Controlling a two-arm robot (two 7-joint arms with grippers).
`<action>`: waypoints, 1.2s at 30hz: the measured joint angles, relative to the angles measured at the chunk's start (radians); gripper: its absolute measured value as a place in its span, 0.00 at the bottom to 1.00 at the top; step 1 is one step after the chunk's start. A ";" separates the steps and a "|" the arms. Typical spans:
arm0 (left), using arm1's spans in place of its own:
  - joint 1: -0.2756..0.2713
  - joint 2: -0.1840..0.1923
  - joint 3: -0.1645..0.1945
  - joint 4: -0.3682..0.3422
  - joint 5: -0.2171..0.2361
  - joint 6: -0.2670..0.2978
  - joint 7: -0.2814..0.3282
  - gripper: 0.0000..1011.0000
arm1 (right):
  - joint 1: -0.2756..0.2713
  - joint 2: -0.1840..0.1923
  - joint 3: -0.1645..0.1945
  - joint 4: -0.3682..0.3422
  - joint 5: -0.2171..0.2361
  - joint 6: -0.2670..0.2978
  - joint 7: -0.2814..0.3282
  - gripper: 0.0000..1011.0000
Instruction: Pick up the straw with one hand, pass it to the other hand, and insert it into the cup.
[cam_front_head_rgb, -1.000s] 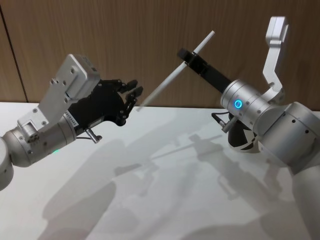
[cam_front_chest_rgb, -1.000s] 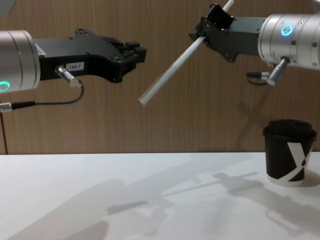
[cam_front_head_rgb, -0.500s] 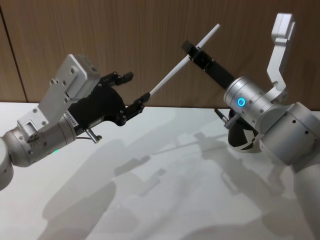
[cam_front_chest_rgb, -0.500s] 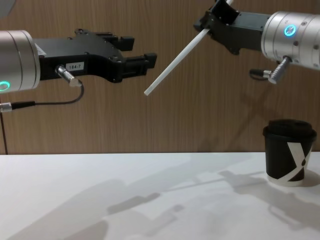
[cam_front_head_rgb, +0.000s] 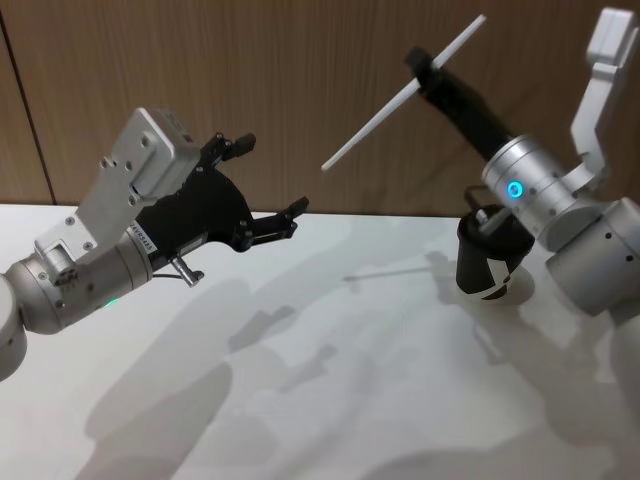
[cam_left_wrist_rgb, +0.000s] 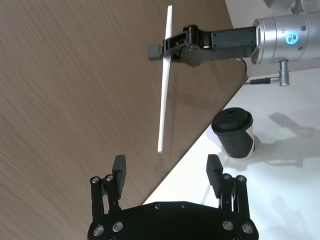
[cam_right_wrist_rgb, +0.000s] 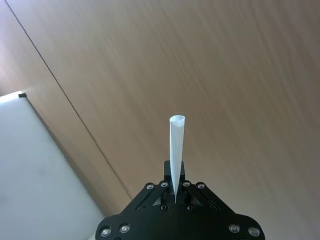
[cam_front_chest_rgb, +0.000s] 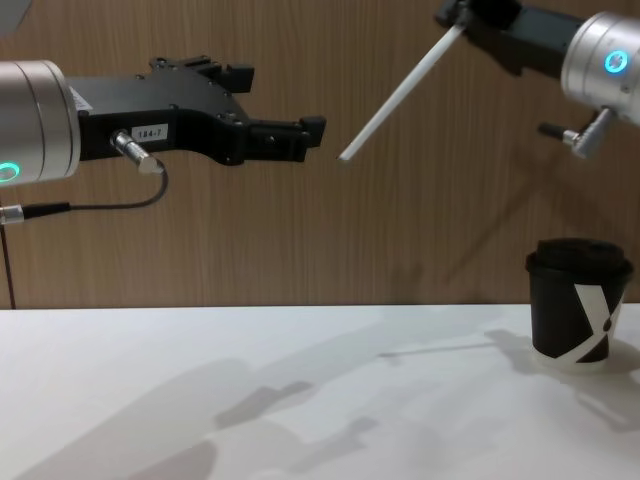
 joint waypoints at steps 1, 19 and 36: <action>0.000 0.000 0.000 0.000 0.000 0.000 0.000 0.99 | 0.009 0.006 0.001 0.017 -0.008 -0.021 0.016 0.00; 0.000 0.000 0.000 0.000 0.000 0.000 0.000 0.99 | 0.152 0.074 0.023 0.237 -0.082 -0.220 0.186 0.00; 0.000 0.000 0.000 0.000 0.000 0.000 0.000 0.99 | 0.254 0.096 0.043 0.396 -0.135 -0.328 0.239 0.00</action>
